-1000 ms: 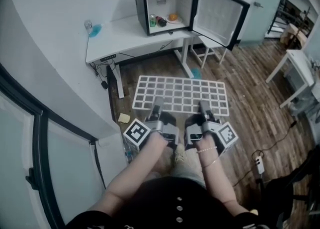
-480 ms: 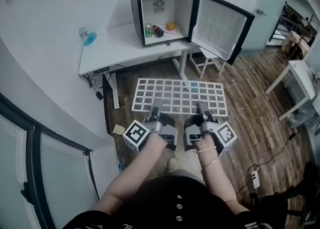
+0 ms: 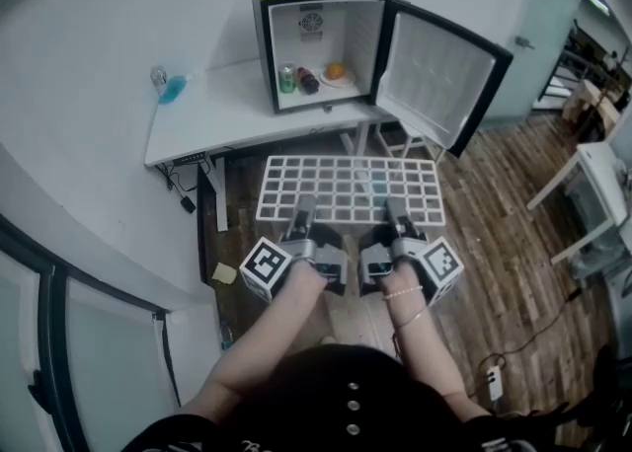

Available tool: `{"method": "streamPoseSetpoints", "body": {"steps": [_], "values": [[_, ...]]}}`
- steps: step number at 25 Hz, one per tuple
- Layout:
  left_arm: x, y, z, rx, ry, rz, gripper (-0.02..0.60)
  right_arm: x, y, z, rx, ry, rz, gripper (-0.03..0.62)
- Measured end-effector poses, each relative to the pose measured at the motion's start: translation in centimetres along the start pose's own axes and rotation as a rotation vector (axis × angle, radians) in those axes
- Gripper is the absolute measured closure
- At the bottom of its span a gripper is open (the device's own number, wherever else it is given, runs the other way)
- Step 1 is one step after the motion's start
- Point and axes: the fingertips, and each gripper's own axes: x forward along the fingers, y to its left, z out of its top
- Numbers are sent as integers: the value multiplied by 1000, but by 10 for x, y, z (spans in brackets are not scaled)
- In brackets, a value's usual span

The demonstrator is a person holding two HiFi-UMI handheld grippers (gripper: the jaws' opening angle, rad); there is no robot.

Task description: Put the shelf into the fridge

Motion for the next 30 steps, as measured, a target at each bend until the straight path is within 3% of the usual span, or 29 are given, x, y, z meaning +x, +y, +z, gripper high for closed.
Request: {"method": "streamPoseSetpoints", "body": {"steps": [7,17,30], "values": [[23,15,-1,-14,-34,16,546,23,-8,13,1,21,-26,557],[50,29,-5,-12,-9,37,546,43,-24,30,31,2,-48,557],[137,49,22,-21,13,76,546,129,-41,49,54,-37,-71,557]]}}
